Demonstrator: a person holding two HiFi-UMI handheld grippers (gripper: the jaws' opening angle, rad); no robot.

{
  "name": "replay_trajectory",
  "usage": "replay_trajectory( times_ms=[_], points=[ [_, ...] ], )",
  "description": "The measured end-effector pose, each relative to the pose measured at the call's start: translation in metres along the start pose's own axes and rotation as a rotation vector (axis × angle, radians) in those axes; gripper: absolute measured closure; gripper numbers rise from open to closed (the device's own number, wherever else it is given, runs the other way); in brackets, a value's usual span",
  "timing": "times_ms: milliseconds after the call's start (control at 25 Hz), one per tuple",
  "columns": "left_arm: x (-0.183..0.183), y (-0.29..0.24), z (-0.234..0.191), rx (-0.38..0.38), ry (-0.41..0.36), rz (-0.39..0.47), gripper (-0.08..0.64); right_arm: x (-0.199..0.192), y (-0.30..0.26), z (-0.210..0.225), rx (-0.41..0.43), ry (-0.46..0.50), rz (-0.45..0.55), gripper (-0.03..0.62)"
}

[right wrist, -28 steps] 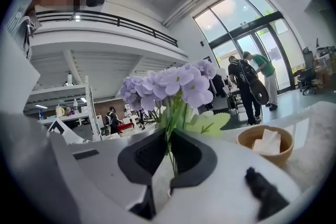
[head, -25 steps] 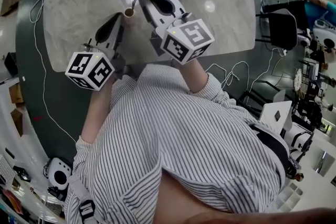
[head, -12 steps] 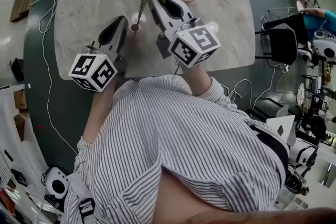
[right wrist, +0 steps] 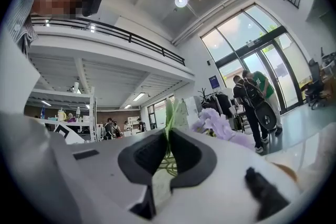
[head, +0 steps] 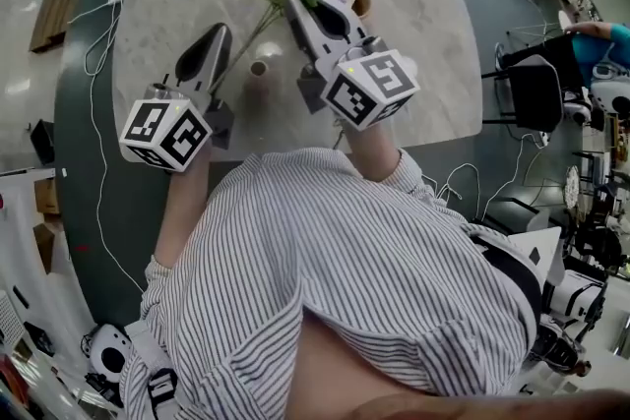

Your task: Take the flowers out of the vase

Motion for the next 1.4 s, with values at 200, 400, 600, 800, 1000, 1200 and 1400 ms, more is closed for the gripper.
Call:
replay_trajectory(
  times_ms=[200,400,600,800,1000,1200,1400],
  points=[
    [0.013,-0.006,-0.001,-0.017,-0.023,0.016,0.551,0.011,-0.002,0.001,0.007,0.004,0.04,0.563],
    [0.018,-0.009,0.0,-0.045,-0.044,0.018,0.551,0.019,0.001,0.0,0.004,0.031,0.049,0.563],
    [0.026,-0.005,-0.007,-0.044,-0.063,0.025,0.551,0.021,0.002,-0.001,-0.011,0.087,0.048,0.565],
    [0.033,-0.007,-0.008,-0.044,-0.068,0.038,0.551,0.024,0.003,-0.002,-0.007,0.095,0.071,0.565],
    [0.029,-0.006,-0.005,-0.046,-0.068,0.032,0.551,0.025,0.004,-0.001,-0.008,0.105,0.068,0.565],
    [0.029,-0.004,-0.004,-0.056,-0.069,0.028,0.551,0.023,0.004,-0.002,-0.009,0.1,0.048,0.565],
    [0.032,-0.004,-0.001,-0.062,-0.077,0.027,0.551,0.023,0.004,-0.002,0.012,0.105,0.06,0.565]
  ],
)
Point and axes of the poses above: the fingertips, and each gripper's own axes: y backward along the fingers, z to its right, x out of its top, the point moved 2 cm from there along y, backward along the fingers, and after that the axes turned 8 degrees about z, right-handed, at the moved point
